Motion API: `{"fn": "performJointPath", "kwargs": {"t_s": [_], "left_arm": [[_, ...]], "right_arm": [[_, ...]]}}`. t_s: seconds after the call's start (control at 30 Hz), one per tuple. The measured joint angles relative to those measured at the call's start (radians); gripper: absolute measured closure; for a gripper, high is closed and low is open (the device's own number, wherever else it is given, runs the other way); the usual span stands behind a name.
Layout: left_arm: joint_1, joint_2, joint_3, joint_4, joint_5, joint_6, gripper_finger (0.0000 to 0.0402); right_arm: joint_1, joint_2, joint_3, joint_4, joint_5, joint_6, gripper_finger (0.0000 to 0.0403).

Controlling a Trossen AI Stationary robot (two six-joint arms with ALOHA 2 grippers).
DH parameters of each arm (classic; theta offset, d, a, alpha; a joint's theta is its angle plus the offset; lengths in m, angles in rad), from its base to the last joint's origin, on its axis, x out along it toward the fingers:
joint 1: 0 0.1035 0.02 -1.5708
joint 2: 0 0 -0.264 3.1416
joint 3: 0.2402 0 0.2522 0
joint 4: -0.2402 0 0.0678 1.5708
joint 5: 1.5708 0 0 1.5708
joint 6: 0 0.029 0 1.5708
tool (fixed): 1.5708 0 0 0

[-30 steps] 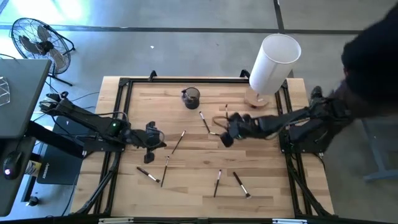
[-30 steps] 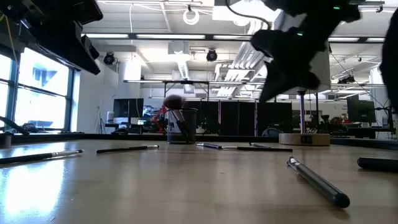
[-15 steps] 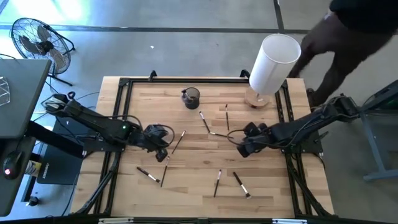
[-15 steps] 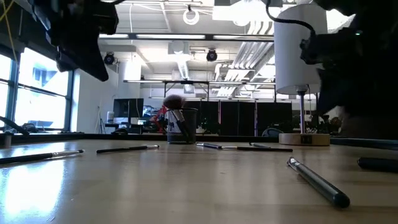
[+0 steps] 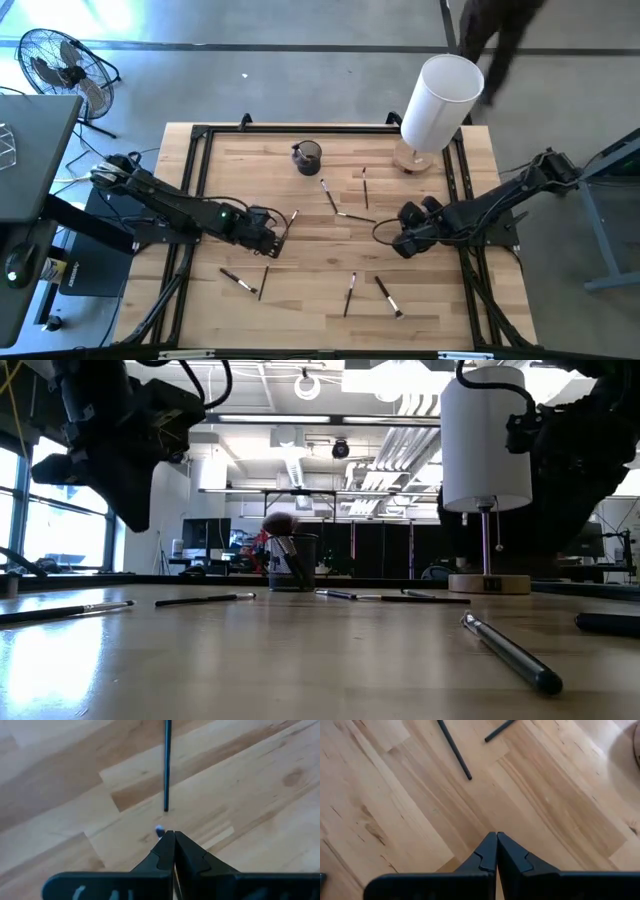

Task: Put items in baskets/containers
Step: Put the eyeshadow brush into the pen holder

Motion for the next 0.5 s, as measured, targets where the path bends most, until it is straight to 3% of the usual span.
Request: {"fn": "performJointPath", "kwargs": {"t_s": [0.5], "left_arm": [[0.000,0.164,0.000,0.005,0.090,-0.091,0.0399]], "right_arm": [[0.022,0.000,0.000,-0.007,0.009,0.016,0.0401]]}}
